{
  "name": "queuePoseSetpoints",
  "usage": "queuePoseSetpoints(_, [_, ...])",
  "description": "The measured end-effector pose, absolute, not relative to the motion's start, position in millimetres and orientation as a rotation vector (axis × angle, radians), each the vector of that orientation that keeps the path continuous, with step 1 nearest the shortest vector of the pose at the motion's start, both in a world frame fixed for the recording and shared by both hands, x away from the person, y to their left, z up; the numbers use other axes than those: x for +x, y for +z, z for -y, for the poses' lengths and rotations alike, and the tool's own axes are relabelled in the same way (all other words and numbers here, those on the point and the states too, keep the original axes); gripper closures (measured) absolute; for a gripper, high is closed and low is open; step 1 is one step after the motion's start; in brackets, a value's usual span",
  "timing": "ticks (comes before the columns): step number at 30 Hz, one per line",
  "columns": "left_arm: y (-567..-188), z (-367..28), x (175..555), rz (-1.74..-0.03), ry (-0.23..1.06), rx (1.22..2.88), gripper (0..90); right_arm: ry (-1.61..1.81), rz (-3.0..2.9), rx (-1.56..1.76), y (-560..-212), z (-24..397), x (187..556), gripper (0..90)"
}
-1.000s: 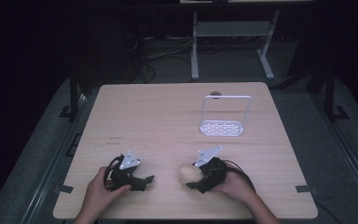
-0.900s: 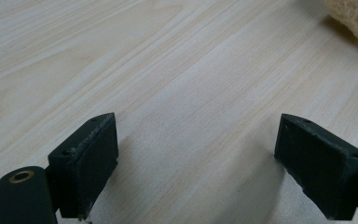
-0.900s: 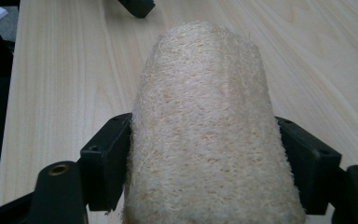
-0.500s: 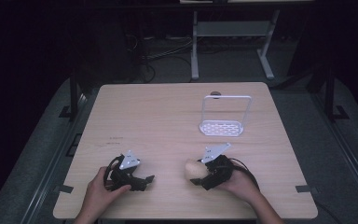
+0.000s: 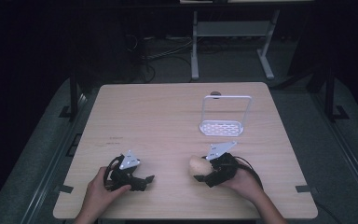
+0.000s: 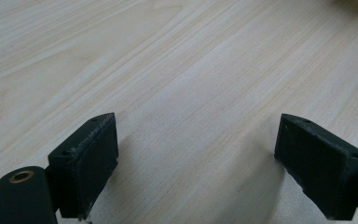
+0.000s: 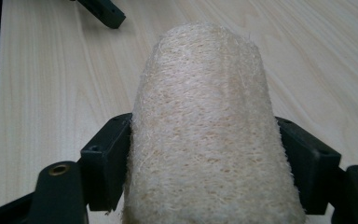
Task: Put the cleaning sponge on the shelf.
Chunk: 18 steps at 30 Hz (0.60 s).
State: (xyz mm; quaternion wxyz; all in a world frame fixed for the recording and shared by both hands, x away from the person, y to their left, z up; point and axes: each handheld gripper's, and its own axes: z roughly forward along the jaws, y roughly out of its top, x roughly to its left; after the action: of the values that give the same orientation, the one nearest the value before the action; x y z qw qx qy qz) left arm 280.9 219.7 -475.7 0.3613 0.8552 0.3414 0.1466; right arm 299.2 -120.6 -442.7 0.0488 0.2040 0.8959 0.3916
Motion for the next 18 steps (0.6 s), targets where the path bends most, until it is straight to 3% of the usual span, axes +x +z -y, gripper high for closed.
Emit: queuePoseSetpoints(18, [-476, -220, 281, -0.879, 0.377, 2.203, 12.8, 1.17, -2.67, 0.712, -438, 135, 304, 26.4])
